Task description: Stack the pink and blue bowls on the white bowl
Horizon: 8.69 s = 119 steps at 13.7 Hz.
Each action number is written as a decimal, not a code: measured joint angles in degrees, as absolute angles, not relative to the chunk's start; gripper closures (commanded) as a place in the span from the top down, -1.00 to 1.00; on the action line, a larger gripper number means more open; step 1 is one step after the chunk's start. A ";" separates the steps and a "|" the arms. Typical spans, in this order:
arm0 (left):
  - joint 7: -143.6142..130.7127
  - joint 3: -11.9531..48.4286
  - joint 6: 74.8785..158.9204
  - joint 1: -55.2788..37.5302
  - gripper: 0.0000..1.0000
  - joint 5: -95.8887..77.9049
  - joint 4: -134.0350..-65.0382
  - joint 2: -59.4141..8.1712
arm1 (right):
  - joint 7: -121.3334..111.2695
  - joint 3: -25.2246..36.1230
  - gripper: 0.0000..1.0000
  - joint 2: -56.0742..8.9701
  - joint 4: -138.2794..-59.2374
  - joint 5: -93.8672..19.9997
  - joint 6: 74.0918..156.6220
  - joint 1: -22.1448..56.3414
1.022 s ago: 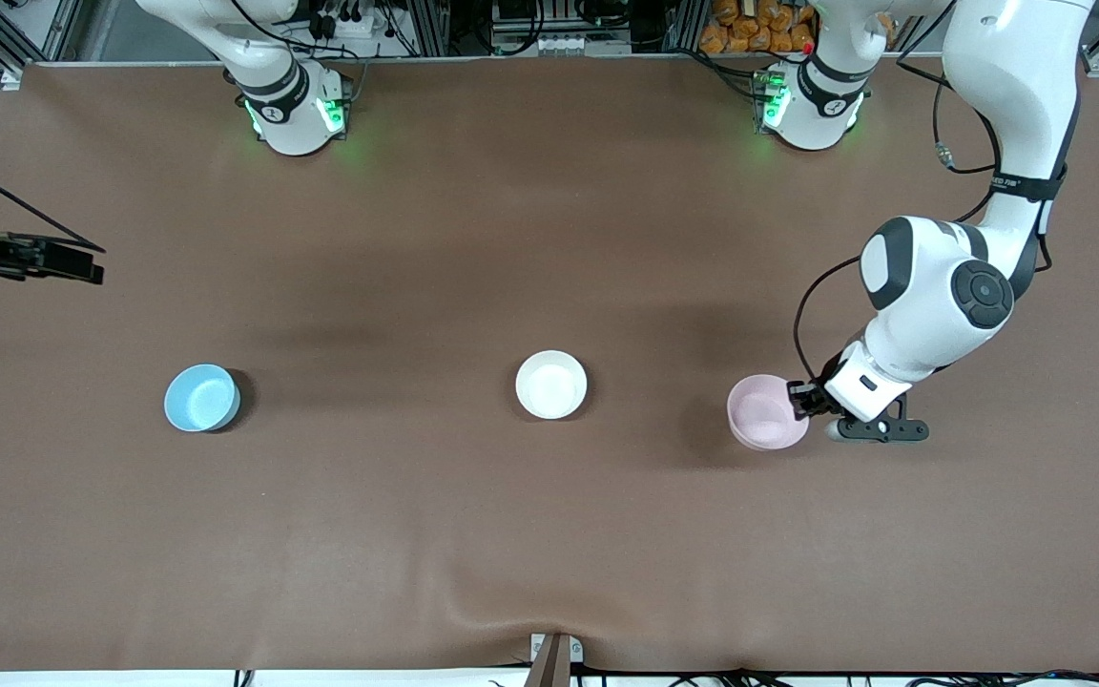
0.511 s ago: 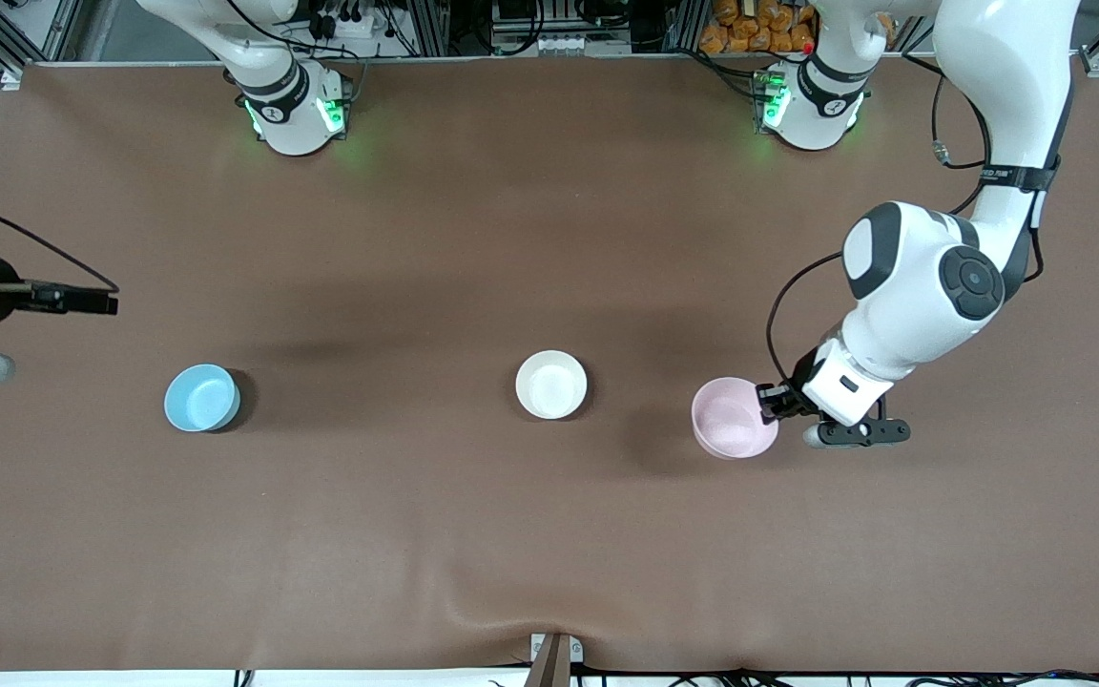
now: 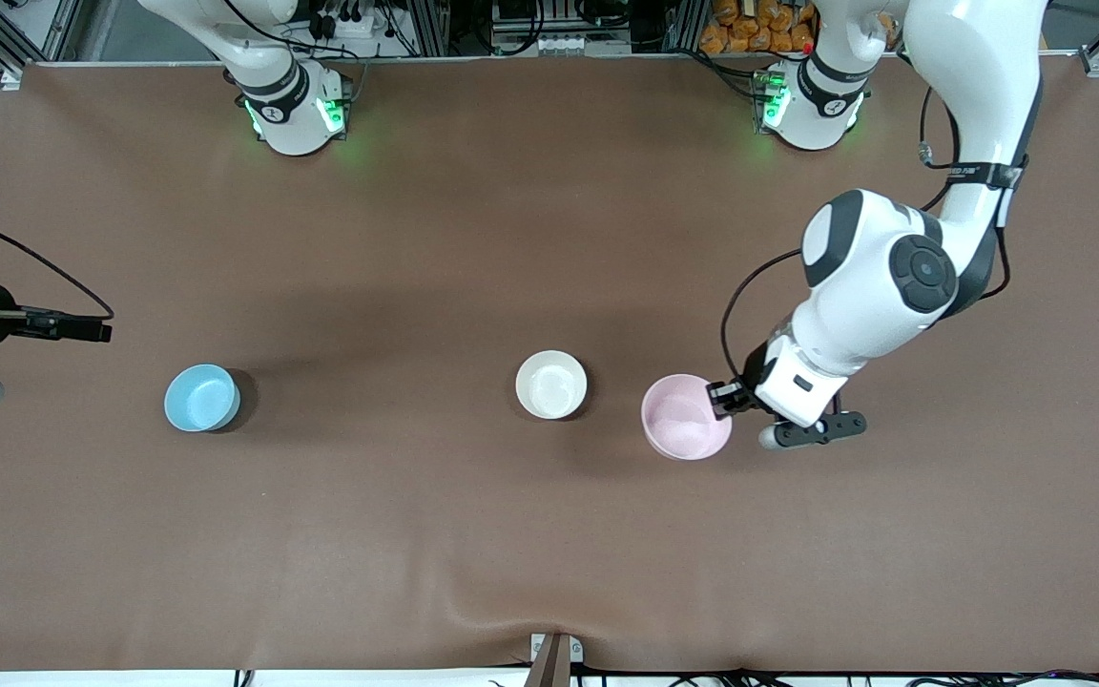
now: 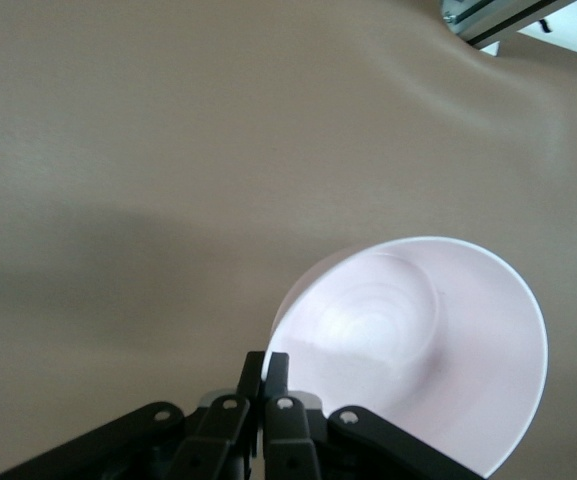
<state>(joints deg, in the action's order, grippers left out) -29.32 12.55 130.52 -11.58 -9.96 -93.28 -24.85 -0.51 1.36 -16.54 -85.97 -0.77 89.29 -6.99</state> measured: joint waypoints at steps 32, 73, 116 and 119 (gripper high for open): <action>-41.97 11.92 133.62 -27.37 -1.00 -11.16 -88.34 -41.70 | -3.47 1.16 1.00 -33.13 -99.49 -0.81 121.83 -12.55; -13.52 8.40 90.52 3.24 1.00 -2.95 -89.58 0.57 | 36.62 -1.09 -1.00 -22.74 -98.94 -21.78 118.00 17.18; -13.30 8.46 91.59 5.31 1.00 -2.87 -89.17 -0.78 | 26.44 11.20 1.00 -21.61 -96.63 -27.84 112.19 21.33; -13.30 8.40 90.65 5.35 1.00 -2.87 -89.15 -0.78 | 17.68 13.20 1.00 -17.96 -96.66 -18.62 107.08 17.14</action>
